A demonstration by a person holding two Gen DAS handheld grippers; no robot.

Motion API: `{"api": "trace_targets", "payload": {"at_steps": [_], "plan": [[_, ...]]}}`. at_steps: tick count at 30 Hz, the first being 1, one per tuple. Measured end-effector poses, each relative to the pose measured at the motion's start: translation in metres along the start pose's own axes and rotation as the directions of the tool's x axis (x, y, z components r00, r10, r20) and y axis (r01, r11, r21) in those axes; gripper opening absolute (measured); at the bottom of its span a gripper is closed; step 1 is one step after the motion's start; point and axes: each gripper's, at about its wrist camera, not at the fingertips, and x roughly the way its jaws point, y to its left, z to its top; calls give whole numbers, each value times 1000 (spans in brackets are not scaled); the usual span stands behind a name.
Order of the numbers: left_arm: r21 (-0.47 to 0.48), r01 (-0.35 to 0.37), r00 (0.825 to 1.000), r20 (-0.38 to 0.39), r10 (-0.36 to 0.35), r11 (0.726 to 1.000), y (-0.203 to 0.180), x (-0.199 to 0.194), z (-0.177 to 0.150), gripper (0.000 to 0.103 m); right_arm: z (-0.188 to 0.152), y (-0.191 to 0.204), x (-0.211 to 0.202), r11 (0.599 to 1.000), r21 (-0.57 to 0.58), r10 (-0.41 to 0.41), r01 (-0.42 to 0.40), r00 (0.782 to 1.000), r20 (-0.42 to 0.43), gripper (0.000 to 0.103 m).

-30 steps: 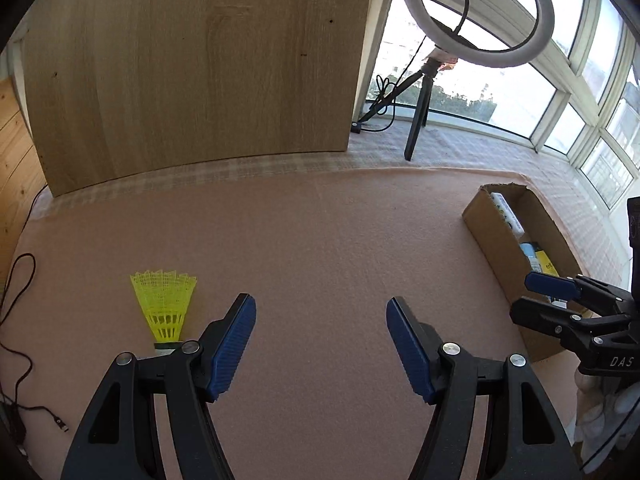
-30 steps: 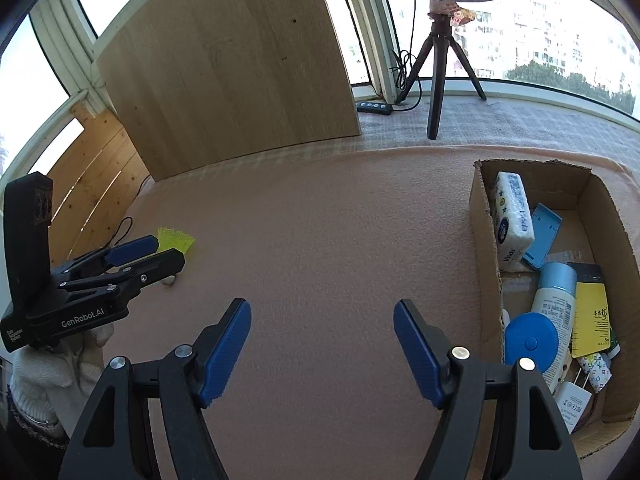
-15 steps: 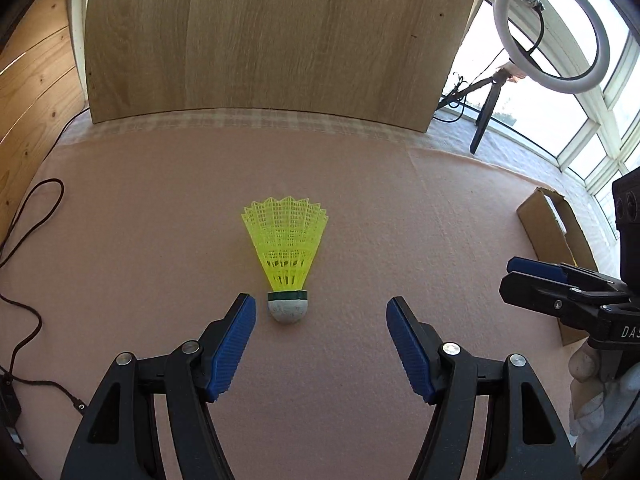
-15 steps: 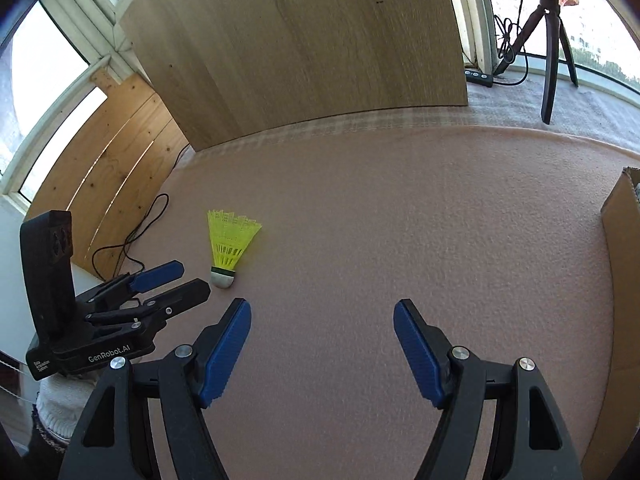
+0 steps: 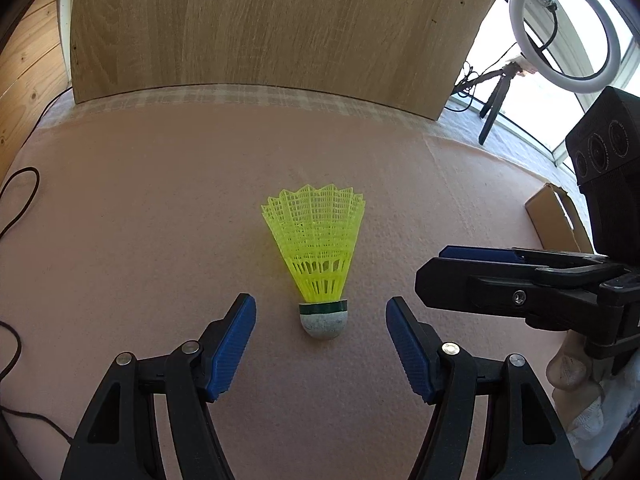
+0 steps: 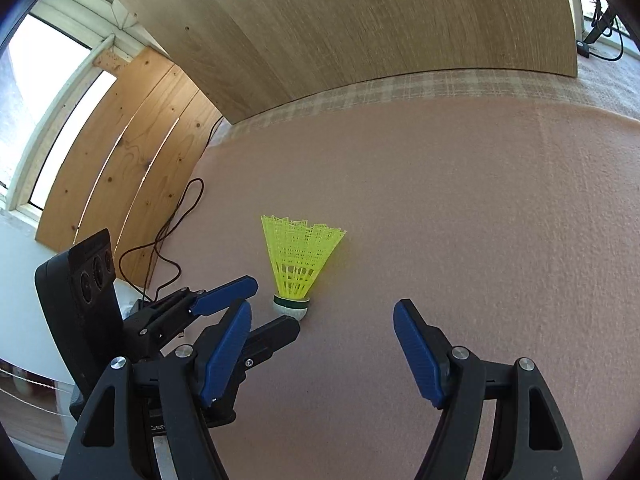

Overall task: Organize objects
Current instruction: 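Grasp the yellow shuttlecock by its cork base with the right tool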

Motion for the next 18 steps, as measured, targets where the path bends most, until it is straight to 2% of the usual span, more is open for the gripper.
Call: {"api": "trace_targets", "payload": {"at_steps": [4,7,12,13,15,16,18], "plan": [[-11,21,1000,-2,-21,1000,1,7,5,71,7,2,17,1000,16,27,-26,999,-36,65],[-11,34,999,-7,-34,999,0,11,7,65,10,3,28,999,23,35,-34,997,-64,57],[-16,50,999,-15,-50,999,-1,15,9,56,15,5,40,999,28,48,-46,995,-88,51],[-17,48,999,-18,-49,999,0,16,8,55,16,7,42,999,25,47,-44,995,-93,46],[-23,53,998,-21,-53,998,1,18,8,51,17,8,46,999,19,47,-45,993,-106,37],[-26,57,998,-25,-57,998,0,19,8,45,17,8,47,999,15,43,-42,993,-110,34],[-28,59,998,-26,-60,998,-1,19,6,38,17,9,49,1000,3,25,-25,993,-115,31]]}}
